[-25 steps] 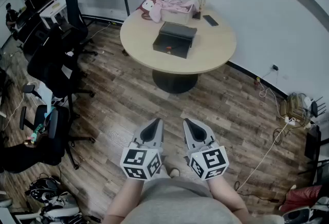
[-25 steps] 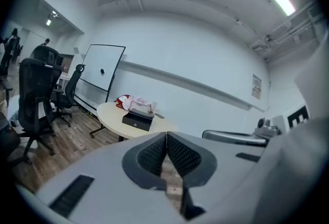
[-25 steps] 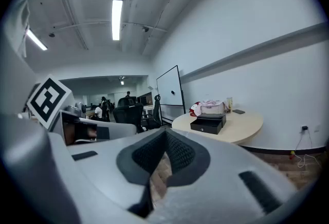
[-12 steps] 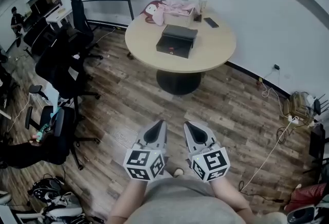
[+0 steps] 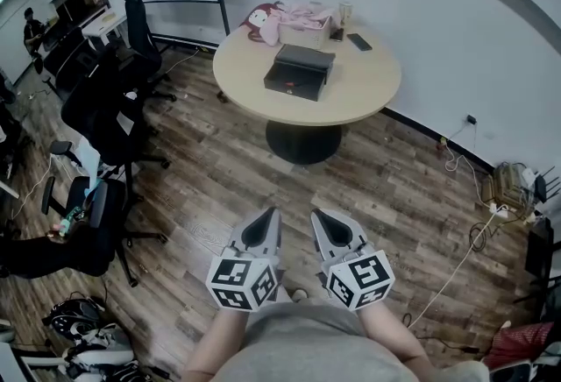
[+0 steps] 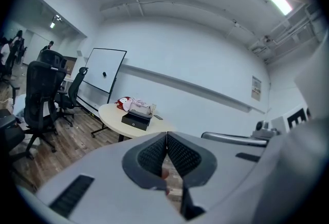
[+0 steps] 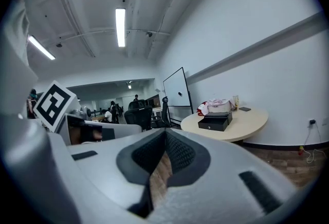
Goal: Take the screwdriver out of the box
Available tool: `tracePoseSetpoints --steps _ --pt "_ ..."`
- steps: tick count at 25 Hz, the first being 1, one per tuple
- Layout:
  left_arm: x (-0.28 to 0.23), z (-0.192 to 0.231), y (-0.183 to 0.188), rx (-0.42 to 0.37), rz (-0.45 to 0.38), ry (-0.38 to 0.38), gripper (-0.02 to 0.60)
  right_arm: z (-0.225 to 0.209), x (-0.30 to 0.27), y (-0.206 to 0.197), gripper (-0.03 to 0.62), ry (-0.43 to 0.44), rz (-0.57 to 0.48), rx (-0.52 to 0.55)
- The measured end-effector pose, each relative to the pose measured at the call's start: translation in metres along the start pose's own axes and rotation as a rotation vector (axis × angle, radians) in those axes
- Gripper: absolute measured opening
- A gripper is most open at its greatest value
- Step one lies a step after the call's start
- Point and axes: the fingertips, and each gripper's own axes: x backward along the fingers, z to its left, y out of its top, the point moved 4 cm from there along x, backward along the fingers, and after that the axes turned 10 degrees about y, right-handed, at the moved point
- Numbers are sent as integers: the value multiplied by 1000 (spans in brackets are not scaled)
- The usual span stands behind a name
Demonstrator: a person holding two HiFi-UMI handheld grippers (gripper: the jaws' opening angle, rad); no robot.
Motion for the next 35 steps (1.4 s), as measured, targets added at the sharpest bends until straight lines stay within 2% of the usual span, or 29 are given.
tracePoseSetpoints --steps 7,13,20,35 --pt "-14 -5 -5 6 20 -20 5 -14 -6 -3 2 -3 0 -10" --pt "-47 8 4 18 32 -33 5 -37 -29 0 2 -26 14 -11" --pt "-107 27 18 -7 40 -53 5 -78 -74 11 2 -55 16 0" --pt "-255 98 81 -25 102 -137 5 -171 -212 62 2 -130 -3 11"
